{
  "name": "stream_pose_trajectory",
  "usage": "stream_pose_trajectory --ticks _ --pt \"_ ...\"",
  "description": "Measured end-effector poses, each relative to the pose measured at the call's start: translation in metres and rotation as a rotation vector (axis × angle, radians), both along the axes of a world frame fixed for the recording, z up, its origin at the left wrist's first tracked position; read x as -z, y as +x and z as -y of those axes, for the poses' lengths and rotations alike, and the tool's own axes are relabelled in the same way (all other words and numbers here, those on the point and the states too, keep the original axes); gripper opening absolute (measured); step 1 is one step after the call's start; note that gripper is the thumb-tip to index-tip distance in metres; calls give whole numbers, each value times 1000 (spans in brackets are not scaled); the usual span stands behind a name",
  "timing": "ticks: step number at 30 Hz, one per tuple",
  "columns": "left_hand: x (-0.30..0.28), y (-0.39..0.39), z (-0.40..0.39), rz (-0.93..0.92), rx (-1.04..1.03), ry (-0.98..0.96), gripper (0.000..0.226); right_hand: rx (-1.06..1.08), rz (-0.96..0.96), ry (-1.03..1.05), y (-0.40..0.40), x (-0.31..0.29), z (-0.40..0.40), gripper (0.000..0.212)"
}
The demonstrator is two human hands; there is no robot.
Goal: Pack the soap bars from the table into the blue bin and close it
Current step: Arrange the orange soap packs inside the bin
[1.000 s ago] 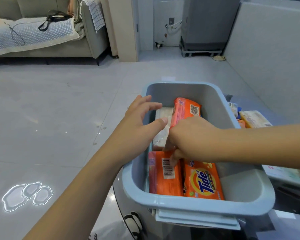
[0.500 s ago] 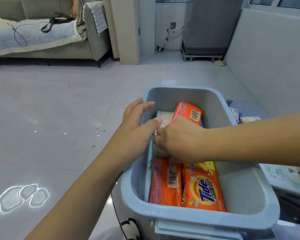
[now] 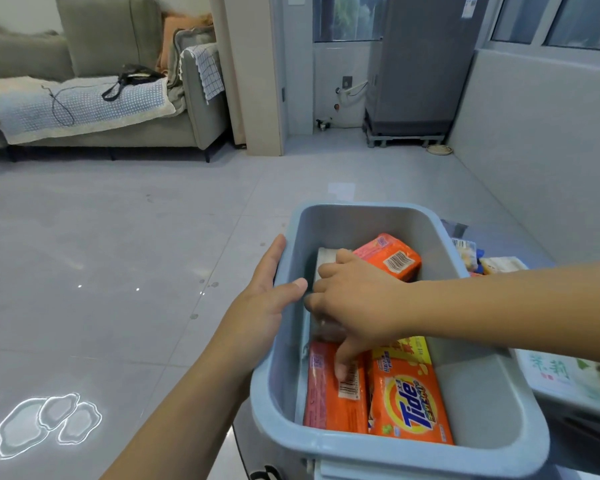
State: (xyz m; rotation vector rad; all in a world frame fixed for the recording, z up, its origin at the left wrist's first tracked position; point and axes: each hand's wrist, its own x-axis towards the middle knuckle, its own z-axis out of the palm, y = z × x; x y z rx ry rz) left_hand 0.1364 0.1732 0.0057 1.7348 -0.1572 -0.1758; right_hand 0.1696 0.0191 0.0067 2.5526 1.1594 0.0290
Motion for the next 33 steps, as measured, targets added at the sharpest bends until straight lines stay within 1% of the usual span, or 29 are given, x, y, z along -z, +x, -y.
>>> stream_pose_trajectory --ticks 4,7,8,13,15,17,19,20,27,33 --pt "1 -1 0 -14 -4 -20 57 133 56 34 -5 6 -16 59" --pt "1 0 1 -25 5 -45 58 128 70 -66 -2 9 -25 44" --pt "0 0 1 -28 1 -49 58 118 76 -85 -1 9 -26 43" --pt "0 2 1 -22 -15 -52 59 137 87 -120 -2 11 -28 58" --pt "0 1 1 -22 -11 -54 58 134 17 -127 2 4 -26 58" --pt "0 1 1 -22 -5 -44 58 74 -51 -154 6 -3 -21 58" --pt "1 1 1 -19 -4 -47 58 36 -57 -190 7 -6 -15 72" --pt "1 2 1 -18 -3 -52 58 35 -35 -185 5 -5 -14 75" --pt "5 8 3 -14 -21 -58 60 84 78 -171 4 3 -20 60" --pt "3 8 4 -14 -23 -45 61 130 108 -113 1 15 -22 44"
